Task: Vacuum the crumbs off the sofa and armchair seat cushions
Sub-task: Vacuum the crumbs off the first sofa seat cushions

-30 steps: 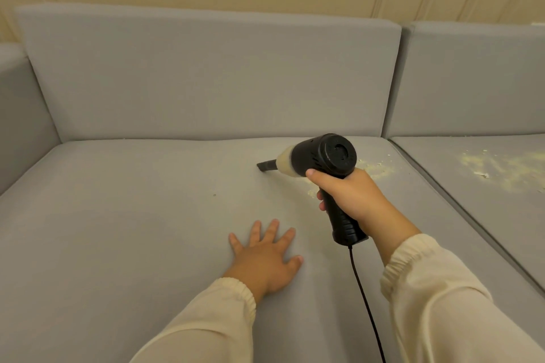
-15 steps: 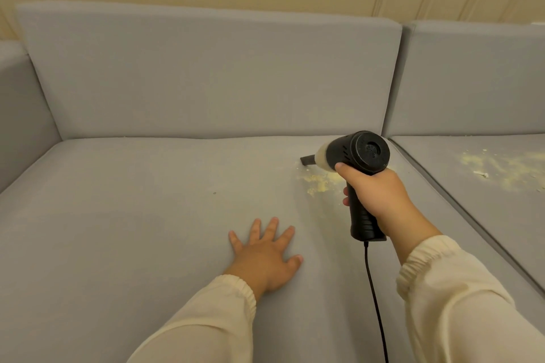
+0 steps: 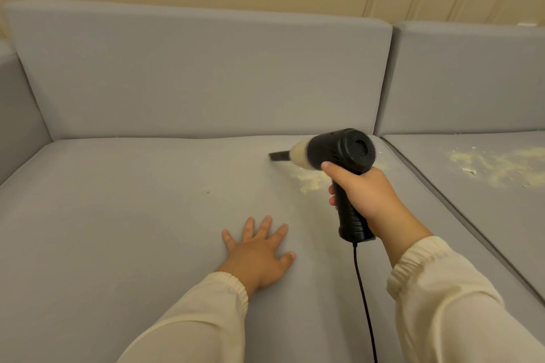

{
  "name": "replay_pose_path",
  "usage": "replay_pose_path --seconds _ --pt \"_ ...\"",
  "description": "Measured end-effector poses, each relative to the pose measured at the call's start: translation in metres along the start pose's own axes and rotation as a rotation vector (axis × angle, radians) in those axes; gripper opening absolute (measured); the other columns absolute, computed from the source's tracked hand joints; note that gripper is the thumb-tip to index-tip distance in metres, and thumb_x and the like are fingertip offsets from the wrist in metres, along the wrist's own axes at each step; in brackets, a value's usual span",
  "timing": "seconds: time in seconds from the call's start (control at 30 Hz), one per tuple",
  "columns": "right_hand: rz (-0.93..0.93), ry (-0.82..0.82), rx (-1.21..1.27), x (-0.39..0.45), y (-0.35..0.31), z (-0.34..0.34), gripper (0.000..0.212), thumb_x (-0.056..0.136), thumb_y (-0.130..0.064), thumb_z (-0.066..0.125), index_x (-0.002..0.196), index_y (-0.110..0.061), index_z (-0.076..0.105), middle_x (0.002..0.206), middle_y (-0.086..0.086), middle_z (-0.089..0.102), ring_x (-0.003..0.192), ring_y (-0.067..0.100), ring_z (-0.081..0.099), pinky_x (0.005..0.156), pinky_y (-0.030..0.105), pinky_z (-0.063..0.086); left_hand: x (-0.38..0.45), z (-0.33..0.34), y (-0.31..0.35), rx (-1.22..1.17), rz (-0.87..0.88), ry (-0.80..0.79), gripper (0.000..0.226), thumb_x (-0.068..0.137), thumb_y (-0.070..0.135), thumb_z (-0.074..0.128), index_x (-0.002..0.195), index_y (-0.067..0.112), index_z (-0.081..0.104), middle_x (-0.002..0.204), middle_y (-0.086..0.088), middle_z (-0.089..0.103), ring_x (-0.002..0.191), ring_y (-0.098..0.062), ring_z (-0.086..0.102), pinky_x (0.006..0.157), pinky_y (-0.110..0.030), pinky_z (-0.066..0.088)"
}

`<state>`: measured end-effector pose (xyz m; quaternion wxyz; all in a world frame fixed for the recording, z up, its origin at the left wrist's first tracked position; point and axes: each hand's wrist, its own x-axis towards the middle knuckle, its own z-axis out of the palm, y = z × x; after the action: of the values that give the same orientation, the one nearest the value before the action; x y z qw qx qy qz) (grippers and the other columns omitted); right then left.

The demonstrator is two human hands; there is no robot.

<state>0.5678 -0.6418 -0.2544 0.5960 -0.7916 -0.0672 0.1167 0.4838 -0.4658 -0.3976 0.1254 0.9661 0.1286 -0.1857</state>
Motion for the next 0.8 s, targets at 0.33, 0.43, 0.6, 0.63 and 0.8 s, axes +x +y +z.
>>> replay_pose_path --seconds 0.33,0.43,0.6,0.63,0.8 --pt "0.047 0.151 0.057 0.007 0.014 -0.029 0.019 0.091 -0.033 0.08 0.099 -0.019 0.069 0.093 0.021 0.077 0.068 0.027 0.073 0.082 0.05 0.063 0.0 0.002 -0.001 0.004 0.005 0.014 0.071 0.097 0.076 0.021 0.16 0.054 -0.006 0.171 0.015 -0.019 0.158 -0.026 -0.021 0.114 -0.077 -0.012" --pt "0.059 0.121 0.075 0.008 0.014 -0.027 0.022 0.091 -0.033 0.08 0.102 -0.016 0.069 0.089 0.018 0.075 0.069 0.027 0.072 0.082 0.049 0.063 0.0 0.003 0.0 0.003 0.003 0.016 0.071 0.097 0.077 0.021 0.16 0.055 -0.005 0.171 0.015 -0.019 0.158 -0.026 -0.02 0.114 -0.076 -0.012" --pt "0.063 0.06 0.063 0.007 0.016 -0.019 0.026 0.091 -0.035 0.081 0.105 -0.015 0.071 0.085 0.016 0.075 0.066 0.025 0.072 0.076 0.044 0.063 0.001 0.003 0.001 0.005 -0.001 0.025 0.07 0.098 0.076 0.019 0.16 0.054 -0.004 0.172 0.015 -0.018 0.158 -0.026 -0.019 0.114 -0.077 -0.01" --pt "0.06 0.049 0.058 0.007 0.016 -0.018 0.027 0.091 -0.035 0.081 0.106 -0.015 0.072 0.085 0.016 0.075 0.065 0.025 0.072 0.075 0.043 0.063 0.001 0.003 0.001 0.001 -0.002 0.026 0.069 0.099 0.075 0.018 0.16 0.054 -0.004 0.172 0.015 -0.017 0.158 -0.025 -0.019 0.114 -0.077 -0.01" --pt "0.049 0.004 0.02 0.006 0.017 -0.016 0.027 0.091 -0.036 0.08 0.108 -0.017 0.071 0.086 0.015 0.075 0.066 0.024 0.073 0.076 0.044 0.064 -0.001 0.002 0.001 -0.01 0.001 0.023 0.067 0.1 0.074 0.015 0.161 0.054 -0.004 0.172 0.015 -0.017 0.158 -0.025 -0.019 0.115 -0.076 -0.011"
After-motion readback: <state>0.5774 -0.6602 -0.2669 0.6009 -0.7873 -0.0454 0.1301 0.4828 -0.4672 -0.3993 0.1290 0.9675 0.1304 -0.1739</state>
